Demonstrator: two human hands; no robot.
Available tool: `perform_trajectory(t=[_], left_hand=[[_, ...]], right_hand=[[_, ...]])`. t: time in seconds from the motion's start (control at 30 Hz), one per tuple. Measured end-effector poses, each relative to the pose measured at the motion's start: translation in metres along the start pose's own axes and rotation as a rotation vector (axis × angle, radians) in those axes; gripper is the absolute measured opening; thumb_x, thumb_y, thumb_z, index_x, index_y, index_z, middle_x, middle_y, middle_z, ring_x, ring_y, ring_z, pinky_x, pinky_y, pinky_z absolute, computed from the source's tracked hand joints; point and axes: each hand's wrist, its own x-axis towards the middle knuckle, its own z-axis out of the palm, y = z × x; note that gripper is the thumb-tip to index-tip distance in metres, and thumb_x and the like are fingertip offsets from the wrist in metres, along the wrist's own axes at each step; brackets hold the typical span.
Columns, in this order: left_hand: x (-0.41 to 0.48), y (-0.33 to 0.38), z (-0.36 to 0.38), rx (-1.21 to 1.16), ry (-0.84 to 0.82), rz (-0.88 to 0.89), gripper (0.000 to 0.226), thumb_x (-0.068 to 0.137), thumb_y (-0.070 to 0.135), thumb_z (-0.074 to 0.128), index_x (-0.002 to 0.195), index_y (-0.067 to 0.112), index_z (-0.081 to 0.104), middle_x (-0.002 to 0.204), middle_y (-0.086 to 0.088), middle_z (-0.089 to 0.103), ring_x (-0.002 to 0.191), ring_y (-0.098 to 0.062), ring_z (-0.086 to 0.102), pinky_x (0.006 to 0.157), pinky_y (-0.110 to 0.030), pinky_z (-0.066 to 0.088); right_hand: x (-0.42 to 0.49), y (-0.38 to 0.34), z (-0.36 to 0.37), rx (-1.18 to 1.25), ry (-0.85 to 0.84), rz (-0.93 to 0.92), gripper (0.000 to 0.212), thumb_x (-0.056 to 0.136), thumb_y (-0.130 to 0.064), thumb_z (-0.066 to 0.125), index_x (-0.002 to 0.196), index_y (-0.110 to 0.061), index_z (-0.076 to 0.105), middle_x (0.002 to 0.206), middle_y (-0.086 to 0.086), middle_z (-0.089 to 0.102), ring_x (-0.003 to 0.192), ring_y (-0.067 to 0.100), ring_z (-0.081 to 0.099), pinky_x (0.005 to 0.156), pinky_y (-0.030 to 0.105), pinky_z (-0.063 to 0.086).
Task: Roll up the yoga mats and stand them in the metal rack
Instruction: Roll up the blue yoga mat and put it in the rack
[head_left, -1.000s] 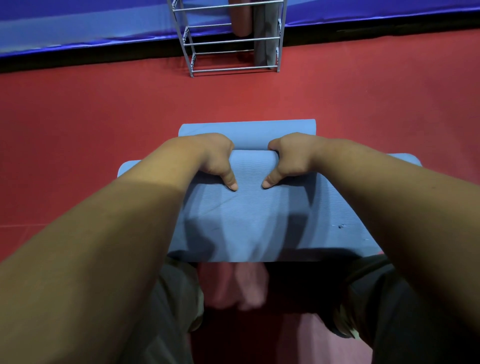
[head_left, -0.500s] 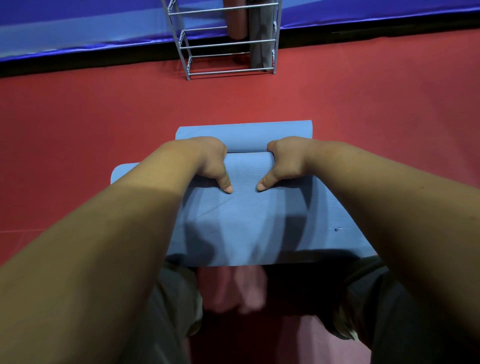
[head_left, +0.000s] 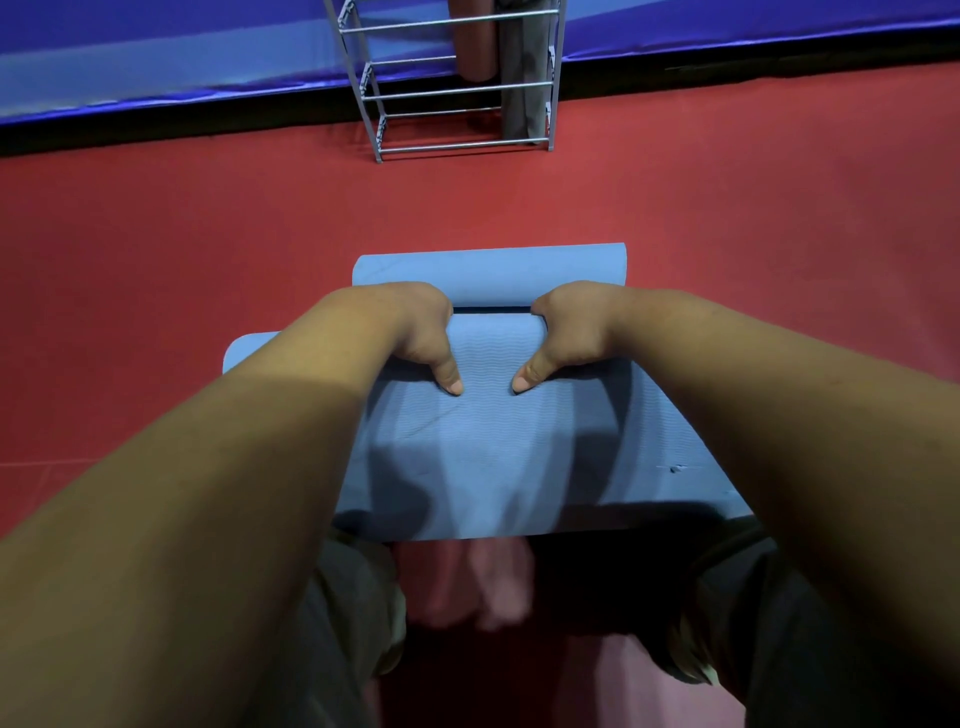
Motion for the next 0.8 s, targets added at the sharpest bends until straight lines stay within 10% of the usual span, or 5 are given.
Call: perform_trajectory(t=[0.8], left_hand=[[-0.0034, 0.0033, 0.0019, 0.006, 0.005, -0.007, 0.063, 0.057, 0.060, 0.100, 0.092, 0.019, 0.067, 0.092, 0.001, 0.067, 0.090, -0.026, 0.066, 0.088, -0.041, 0.059]], right_hand=[[0.0016, 0.0060, -0.0040, -0.010, -0.001, 0.001, 0.066, 0.074, -0.059, 0.091, 0.119, -0.030, 0.053, 0.110, -0.005, 0.059, 0.107, 0.027, 0.057, 0.090, 0.040, 0.049]])
